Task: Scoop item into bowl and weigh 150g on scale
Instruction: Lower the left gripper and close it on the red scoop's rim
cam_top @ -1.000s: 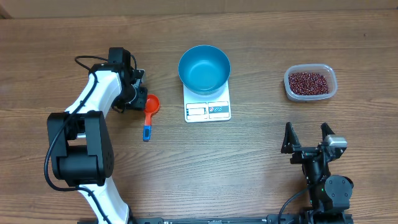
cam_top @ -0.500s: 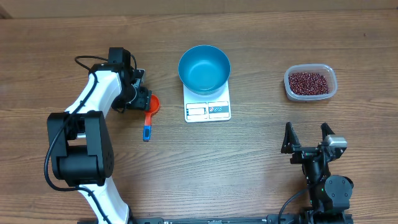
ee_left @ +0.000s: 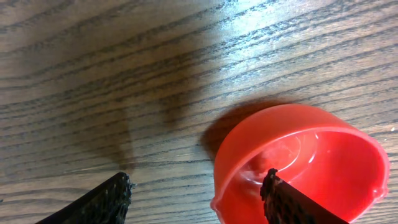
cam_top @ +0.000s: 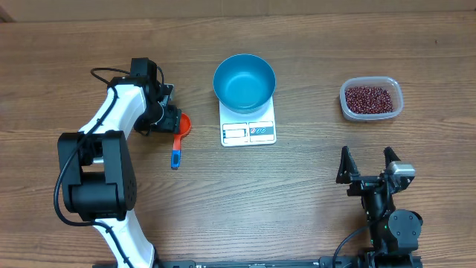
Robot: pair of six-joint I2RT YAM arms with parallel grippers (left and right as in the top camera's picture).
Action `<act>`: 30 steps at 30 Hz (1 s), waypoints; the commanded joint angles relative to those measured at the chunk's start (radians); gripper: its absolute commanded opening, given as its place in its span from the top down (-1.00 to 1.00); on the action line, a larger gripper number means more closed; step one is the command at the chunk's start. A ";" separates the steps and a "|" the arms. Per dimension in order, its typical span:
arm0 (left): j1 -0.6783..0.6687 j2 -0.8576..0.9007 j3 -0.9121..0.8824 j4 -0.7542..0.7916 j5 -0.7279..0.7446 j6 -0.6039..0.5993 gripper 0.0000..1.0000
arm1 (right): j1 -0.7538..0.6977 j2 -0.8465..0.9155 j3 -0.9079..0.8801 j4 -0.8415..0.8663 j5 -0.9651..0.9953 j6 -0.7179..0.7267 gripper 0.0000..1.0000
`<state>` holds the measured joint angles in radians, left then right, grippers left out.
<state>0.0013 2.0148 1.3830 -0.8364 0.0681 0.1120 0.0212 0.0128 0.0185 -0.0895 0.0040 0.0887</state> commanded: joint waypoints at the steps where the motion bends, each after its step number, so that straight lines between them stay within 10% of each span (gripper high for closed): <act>1: -0.004 0.016 0.019 0.002 0.011 0.007 -0.39 | 0.006 -0.010 -0.011 0.005 -0.001 -0.005 -1.00; 16: -0.004 0.016 0.004 0.007 0.011 0.004 -0.31 | 0.006 -0.010 -0.011 0.005 -0.001 -0.005 -1.00; 30: -0.004 0.016 0.004 0.008 0.011 0.004 0.36 | 0.006 -0.010 -0.011 0.005 -0.001 -0.005 -1.00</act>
<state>0.0013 2.0148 1.3830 -0.8295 0.0689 0.1104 0.0216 0.0128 0.0185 -0.0898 0.0040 0.0883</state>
